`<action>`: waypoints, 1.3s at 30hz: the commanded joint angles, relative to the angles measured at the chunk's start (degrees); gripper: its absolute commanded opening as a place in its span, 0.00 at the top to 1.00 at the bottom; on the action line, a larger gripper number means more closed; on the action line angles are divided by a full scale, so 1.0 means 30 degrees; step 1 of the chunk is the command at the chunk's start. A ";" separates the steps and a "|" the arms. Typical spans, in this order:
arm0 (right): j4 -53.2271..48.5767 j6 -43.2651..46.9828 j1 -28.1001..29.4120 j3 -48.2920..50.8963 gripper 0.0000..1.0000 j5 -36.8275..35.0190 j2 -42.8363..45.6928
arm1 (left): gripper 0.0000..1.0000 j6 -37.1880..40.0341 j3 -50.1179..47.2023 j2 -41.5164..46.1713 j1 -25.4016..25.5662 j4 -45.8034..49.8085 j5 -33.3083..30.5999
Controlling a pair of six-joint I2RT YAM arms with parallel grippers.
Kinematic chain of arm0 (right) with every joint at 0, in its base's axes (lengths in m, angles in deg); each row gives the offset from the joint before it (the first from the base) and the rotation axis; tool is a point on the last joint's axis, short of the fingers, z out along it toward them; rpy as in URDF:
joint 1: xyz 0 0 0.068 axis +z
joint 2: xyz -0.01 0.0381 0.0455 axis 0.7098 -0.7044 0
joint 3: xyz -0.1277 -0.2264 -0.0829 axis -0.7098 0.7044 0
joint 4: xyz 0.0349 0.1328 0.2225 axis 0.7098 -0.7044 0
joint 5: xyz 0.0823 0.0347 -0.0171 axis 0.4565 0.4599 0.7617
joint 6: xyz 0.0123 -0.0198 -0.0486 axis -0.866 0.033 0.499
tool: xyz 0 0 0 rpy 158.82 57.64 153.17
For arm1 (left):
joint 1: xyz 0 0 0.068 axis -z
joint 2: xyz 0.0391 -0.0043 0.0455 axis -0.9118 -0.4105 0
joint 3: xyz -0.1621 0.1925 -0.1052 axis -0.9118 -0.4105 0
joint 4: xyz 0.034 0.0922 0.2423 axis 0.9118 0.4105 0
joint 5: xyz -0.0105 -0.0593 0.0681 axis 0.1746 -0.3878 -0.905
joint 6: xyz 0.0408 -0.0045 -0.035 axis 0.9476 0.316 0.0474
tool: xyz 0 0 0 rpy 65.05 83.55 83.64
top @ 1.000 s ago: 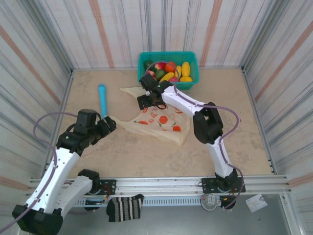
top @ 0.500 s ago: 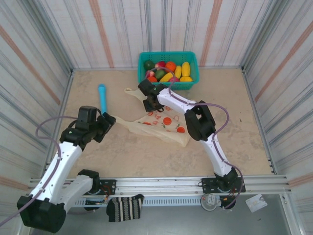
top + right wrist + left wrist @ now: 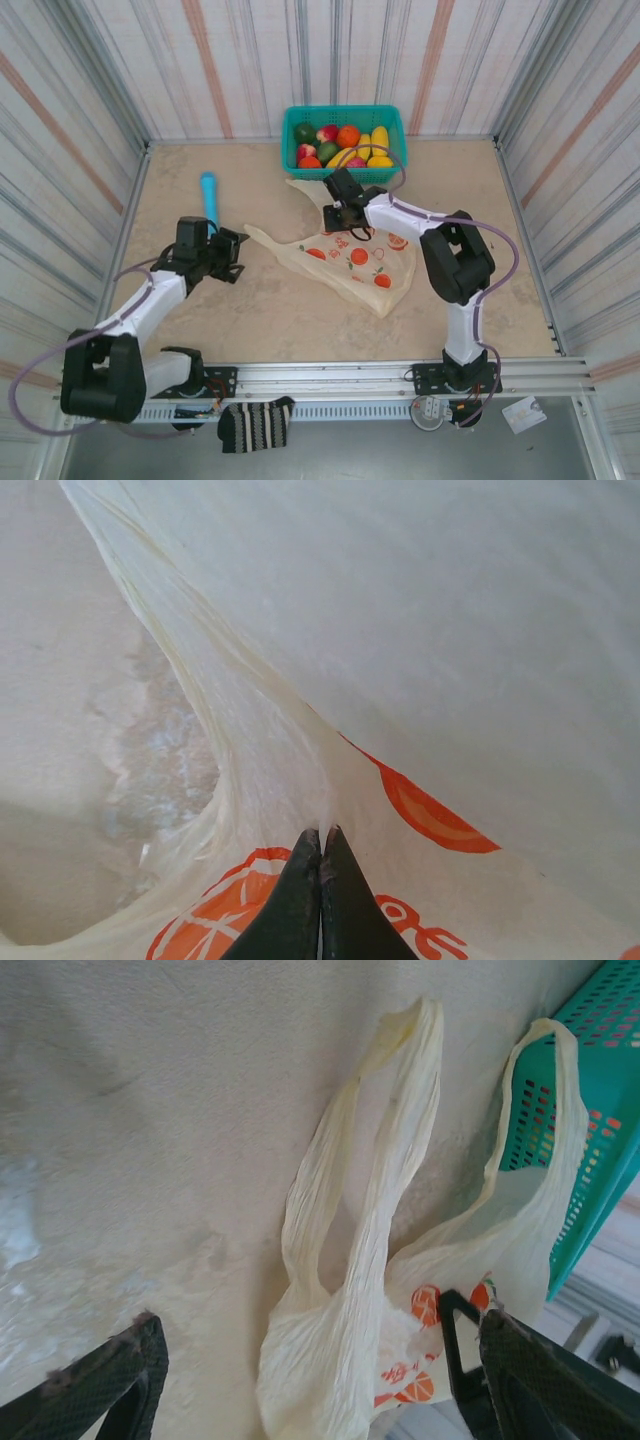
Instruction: Place the fake fruits into the plastic bag and tie a complex knot
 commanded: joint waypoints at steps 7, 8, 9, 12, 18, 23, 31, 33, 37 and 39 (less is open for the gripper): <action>0.3798 0.0247 0.0109 0.3005 1.00 0.1514 0.1988 | 0.24 -0.3247 -0.0168 -0.6624 -0.0369 -0.9831 0.2601; 0.3816 0.0271 0.0088 0.3091 1.00 0.1512 0.2057 | 0.25 -0.3229 -0.0044 -0.6793 -0.0340 -0.9964 0.2545; 0.3873 0.0340 0.0074 0.3188 1.00 0.1513 0.2086 | 0.25 -0.3137 0.0039 -0.6890 -0.0355 -0.9868 0.2357; 0.4006 0.0445 0.0065 0.3437 1.00 0.1395 0.2215 | 0.29 -0.2925 0.0030 -0.6949 -0.0426 -0.9369 0.1565; 0.4435 0.0359 -0.0061 0.3919 1.00 0.1337 0.2444 | 0.46 -0.3012 0.0057 -0.8239 -0.0616 -1.0245 0.1614; 0.5030 0.0313 -0.0055 0.4399 1.00 0.1587 0.2770 | 0.48 -0.2881 -0.0083 -0.8715 -0.1004 -1.0304 0.1379; 0.5222 0.0361 -0.0103 0.4816 1.00 0.1803 0.3066 | 0.82 -0.1730 0.1203 -0.9347 -0.1180 -1.1003 0.1786; 0.5039 0.0339 -0.0110 0.4762 1.00 0.1664 0.3353 | 1.00 -0.1415 0.1714 -0.9314 -0.0988 -1.1385 0.2267; 0.5090 -0.0330 -0.0420 0.4651 1.00 0.1976 0.4631 | 1.00 0.0392 0.3422 -0.7633 -0.0867 -0.9241 0.2620; 0.5134 -0.0867 -0.0739 0.4235 1.00 0.2646 0.5335 | 1.00 0.1997 0.4855 -0.6321 -0.0867 -0.7277 0.2321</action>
